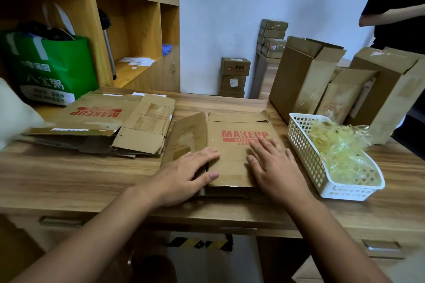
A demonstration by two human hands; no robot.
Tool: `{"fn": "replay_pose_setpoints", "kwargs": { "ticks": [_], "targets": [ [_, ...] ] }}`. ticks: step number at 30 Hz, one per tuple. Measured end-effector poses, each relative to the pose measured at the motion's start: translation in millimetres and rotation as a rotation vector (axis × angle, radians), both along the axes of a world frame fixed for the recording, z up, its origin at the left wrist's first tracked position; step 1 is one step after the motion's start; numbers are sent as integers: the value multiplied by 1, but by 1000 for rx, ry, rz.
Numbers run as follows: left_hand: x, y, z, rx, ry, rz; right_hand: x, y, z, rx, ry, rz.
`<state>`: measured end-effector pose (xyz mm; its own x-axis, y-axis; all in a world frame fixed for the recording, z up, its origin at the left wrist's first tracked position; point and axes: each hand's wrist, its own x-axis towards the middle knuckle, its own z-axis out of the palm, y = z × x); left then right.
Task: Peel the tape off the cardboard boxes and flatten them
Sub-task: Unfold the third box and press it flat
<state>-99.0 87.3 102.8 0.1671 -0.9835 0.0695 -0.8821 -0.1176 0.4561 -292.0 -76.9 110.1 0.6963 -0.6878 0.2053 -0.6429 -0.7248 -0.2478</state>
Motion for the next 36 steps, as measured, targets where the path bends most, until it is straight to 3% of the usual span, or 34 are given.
{"fn": "replay_pose_setpoints", "kwargs": {
  "ticks": [5, 14, 20, 27, 32, 36],
  "targets": [
    [8, 0, -11, 33, 72, 34, -1, -6, -21, 50, 138, 18],
    [1, -8, -32, 149, -125, 38, -8, -10, -47, 84, 244, 42],
    [-2, -6, -33, 138, -134, 43, -11, -7, -36, 94, 257, 27],
    [-2, -8, -17, -4, -190, 107, 1, -2, -14, -71, 155, -77],
    [5, -11, -26, 92, -229, 118, 1, -16, -29, -17, 148, -33],
    [8, -11, -37, 170, -249, 138, -2, -28, -45, 82, 249, 10]
  ]
}}
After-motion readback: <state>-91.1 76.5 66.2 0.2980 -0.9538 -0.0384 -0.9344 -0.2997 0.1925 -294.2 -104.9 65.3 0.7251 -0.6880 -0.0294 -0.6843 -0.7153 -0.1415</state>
